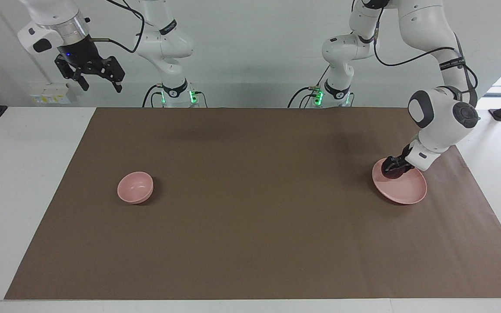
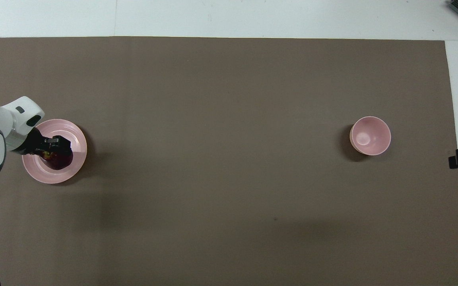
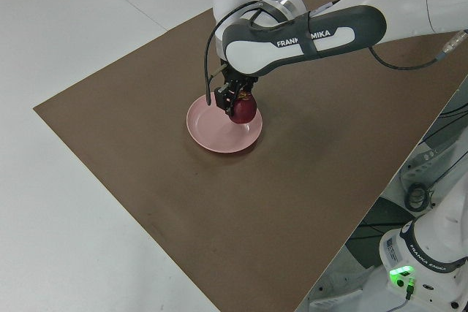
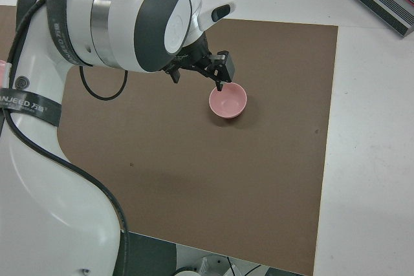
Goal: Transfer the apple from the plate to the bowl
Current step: 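Lift the apple with the left gripper while the right gripper moves inward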
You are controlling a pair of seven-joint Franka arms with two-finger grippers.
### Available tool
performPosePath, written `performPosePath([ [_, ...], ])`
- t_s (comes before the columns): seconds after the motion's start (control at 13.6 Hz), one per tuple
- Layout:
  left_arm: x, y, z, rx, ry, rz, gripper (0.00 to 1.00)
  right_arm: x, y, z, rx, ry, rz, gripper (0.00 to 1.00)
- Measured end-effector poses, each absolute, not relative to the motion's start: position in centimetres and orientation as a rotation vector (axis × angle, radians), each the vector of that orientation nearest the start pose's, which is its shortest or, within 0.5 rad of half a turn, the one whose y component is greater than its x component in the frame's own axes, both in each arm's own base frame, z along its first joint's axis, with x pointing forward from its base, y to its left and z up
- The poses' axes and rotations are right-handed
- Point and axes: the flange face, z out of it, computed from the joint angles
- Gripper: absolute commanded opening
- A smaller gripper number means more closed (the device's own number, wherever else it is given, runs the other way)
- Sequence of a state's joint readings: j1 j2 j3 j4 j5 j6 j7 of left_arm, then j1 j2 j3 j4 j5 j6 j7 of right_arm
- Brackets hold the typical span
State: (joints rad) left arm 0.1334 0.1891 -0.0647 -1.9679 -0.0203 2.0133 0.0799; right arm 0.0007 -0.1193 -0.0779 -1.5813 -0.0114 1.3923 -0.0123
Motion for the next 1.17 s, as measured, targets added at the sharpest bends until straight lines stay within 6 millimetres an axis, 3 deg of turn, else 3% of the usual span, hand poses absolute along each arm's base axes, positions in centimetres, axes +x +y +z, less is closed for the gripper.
performPosePath([
  [0.22,58.1,0.4,39.0,-3.183,0.071,0.326,0.0,49.3,-5.2,65.9,-3.074,-0.013,0.128,1.0],
  [0.51,57.4,-3.4,39.6,-3.28,-0.098,0.491,0.0,48.7,-6.7,64.2,-2.874,-0.165,0.106,1.0],
  [0.73,56.4,-8.8,39.7,-3.299,-0.389,0.646,0.0,49.1,-5.7,63.2,-2.743,-0.271,0.051,1.0],
  [0.95,55.4,-15.2,40.4,-3.281,-0.848,0.865,0.0,49.6,-4.0,61.7,-2.602,-0.317,0.021,1.0],
  [1.17,54.8,-19.0,41.2,-3.201,-1.169,1.065,0.0,50.1,-3.1,59.0,-2.453,-0.388,0.011,1.0],
])
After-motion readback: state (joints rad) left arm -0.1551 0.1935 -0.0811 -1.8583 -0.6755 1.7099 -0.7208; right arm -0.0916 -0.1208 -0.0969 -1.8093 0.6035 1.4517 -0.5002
